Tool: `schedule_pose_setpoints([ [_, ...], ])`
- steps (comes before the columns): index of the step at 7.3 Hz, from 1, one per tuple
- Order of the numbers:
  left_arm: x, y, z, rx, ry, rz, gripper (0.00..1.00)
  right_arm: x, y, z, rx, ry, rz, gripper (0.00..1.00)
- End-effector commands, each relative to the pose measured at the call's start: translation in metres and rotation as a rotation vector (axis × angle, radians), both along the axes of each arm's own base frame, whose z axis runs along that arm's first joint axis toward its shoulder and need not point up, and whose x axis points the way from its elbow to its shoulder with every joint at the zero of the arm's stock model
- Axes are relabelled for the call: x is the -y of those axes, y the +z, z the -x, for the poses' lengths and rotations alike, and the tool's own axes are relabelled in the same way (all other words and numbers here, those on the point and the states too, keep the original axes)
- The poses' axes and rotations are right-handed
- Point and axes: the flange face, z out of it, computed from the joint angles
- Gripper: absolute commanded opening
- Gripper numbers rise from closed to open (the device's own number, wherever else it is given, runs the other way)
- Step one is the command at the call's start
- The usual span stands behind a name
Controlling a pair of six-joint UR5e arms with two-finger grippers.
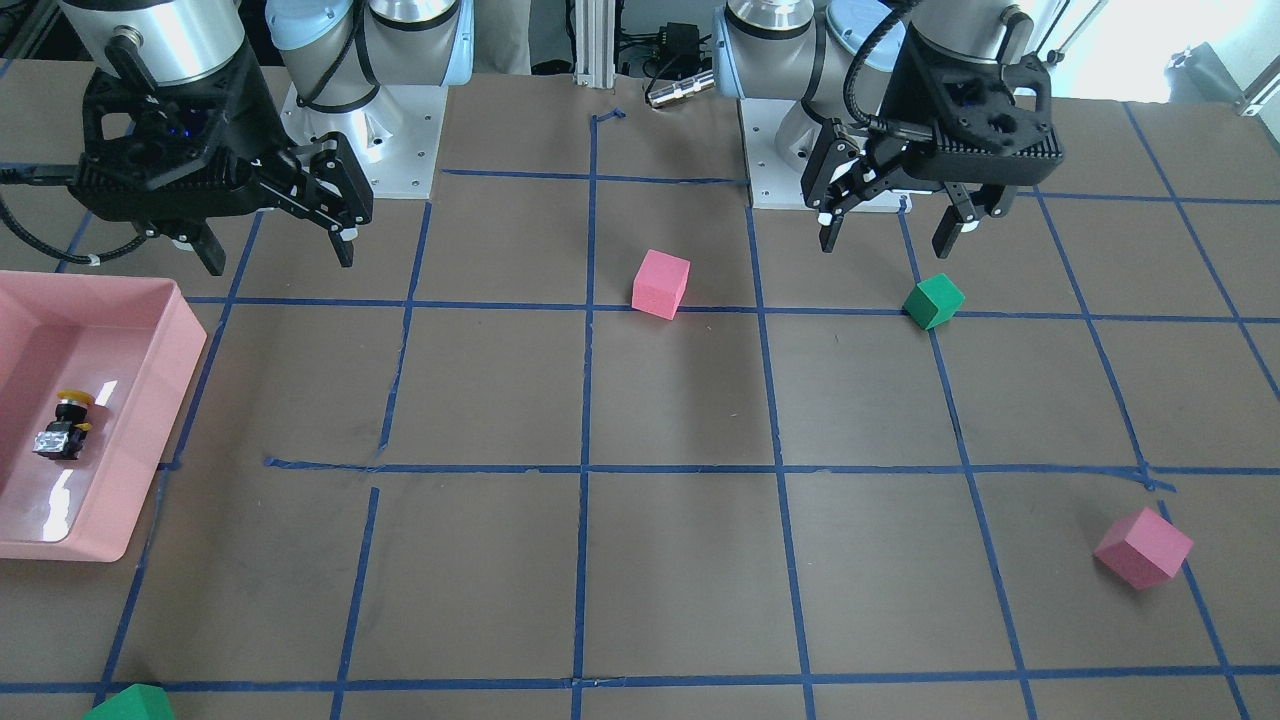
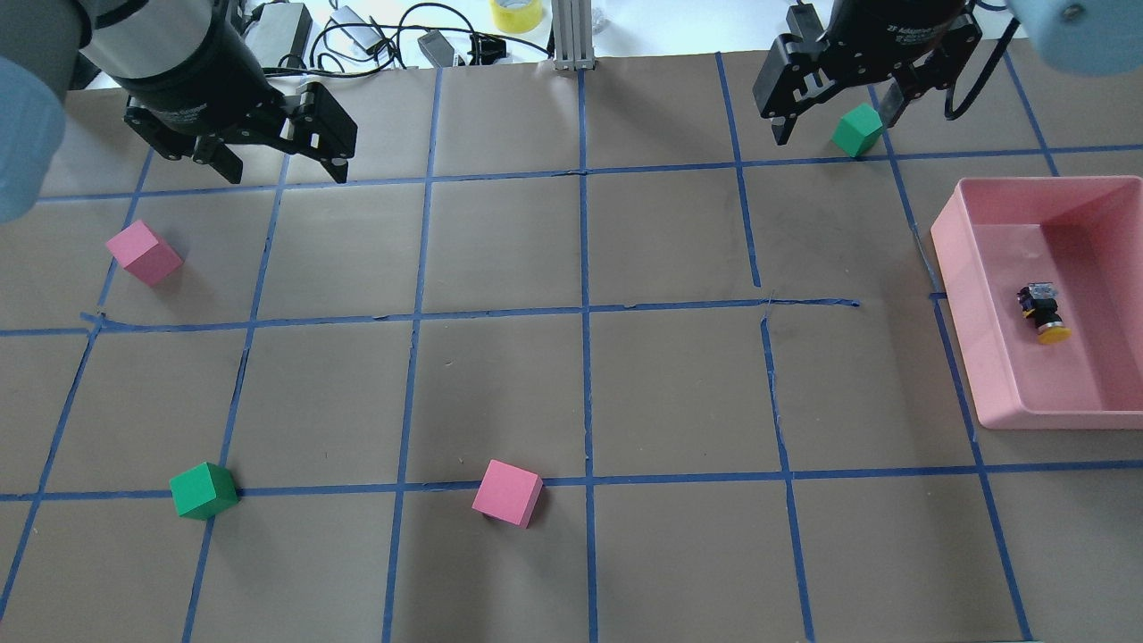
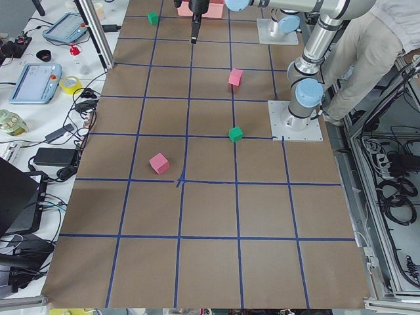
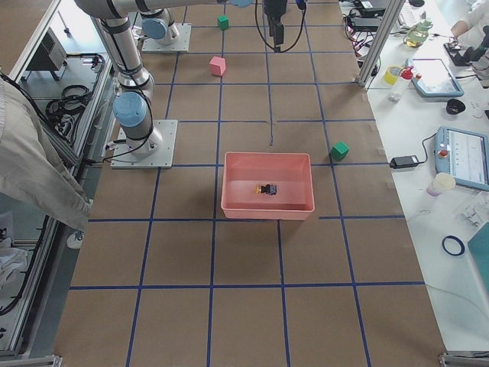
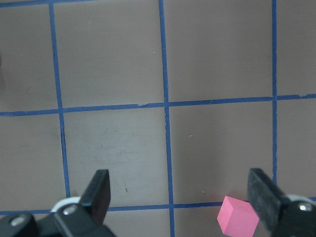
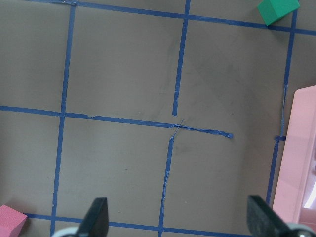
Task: Align button upright
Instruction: 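Move the right gripper over the pink box toward the push-button switch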
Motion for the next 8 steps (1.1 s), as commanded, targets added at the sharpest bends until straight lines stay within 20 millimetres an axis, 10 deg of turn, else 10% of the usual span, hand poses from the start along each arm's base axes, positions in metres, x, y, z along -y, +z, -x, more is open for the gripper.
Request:
schedule_pose_setpoints([
  [1, 0.000, 0.001, 0.001, 0.003, -0.001, 0.001, 1.00, 0.002, -0.002, 0.009, 0.002, -0.018, -0.006, 1.00],
  [5, 0.000, 0.000, 0.001, 0.000, 0.000, 0.000, 1.00, 0.009, -0.011, 0.030, 0.007, -0.070, -0.029, 1.00],
  [8, 0.000, 0.000, 0.000, -0.002, 0.001, -0.002, 1.00, 0.043, -0.053, 0.127, 0.011, -0.121, -0.099, 1.00],
])
